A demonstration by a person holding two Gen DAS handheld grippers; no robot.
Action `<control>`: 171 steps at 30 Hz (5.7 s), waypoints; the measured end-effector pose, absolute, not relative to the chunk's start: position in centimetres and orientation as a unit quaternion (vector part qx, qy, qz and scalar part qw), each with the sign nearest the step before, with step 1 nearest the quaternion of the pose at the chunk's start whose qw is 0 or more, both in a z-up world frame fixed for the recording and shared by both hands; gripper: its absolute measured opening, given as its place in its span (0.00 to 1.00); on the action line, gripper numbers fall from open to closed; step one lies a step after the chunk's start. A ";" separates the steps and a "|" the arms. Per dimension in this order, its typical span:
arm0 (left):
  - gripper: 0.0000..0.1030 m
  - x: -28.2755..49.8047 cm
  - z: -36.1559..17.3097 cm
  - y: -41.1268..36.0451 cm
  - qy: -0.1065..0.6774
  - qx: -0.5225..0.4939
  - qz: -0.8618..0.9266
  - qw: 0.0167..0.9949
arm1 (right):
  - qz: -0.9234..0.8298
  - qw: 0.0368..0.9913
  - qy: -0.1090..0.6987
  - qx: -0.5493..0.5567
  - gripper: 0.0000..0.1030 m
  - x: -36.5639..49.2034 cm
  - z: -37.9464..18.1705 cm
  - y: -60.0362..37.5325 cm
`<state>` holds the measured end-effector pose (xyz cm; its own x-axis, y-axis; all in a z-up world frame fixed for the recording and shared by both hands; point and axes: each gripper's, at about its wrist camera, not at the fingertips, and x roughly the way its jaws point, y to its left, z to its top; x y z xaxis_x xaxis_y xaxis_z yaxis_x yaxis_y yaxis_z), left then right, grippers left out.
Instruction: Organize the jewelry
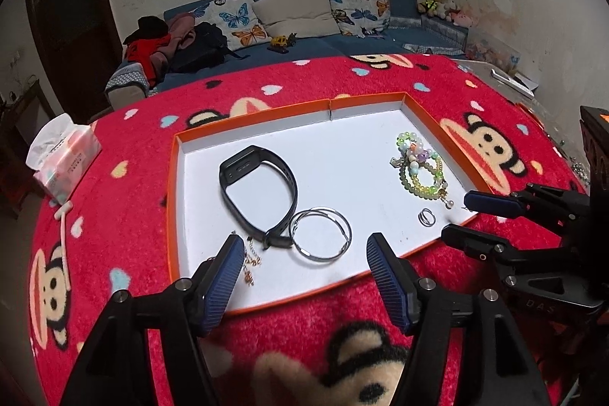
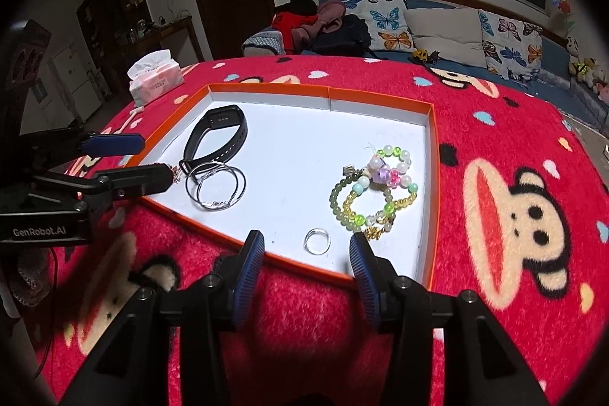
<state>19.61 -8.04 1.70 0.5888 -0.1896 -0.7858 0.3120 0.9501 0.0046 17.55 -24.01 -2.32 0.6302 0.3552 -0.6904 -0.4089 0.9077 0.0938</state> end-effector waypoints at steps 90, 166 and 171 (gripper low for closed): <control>0.87 8.2 -2.0 -1.0 0.331 0.028 -0.058 0.942 | 0.109 0.947 0.301 -0.038 0.53 8.6 -3.3 -21.2; 0.87 7.2 -1.9 -1.0 0.322 0.023 -0.040 0.945 | 0.109 0.946 0.301 -0.041 0.53 8.6 -3.4 -21.0; 0.87 7.2 -1.9 -1.0 0.322 0.023 -0.040 0.945 | 0.108 0.946 0.301 -0.041 0.53 8.6 -3.3 -21.0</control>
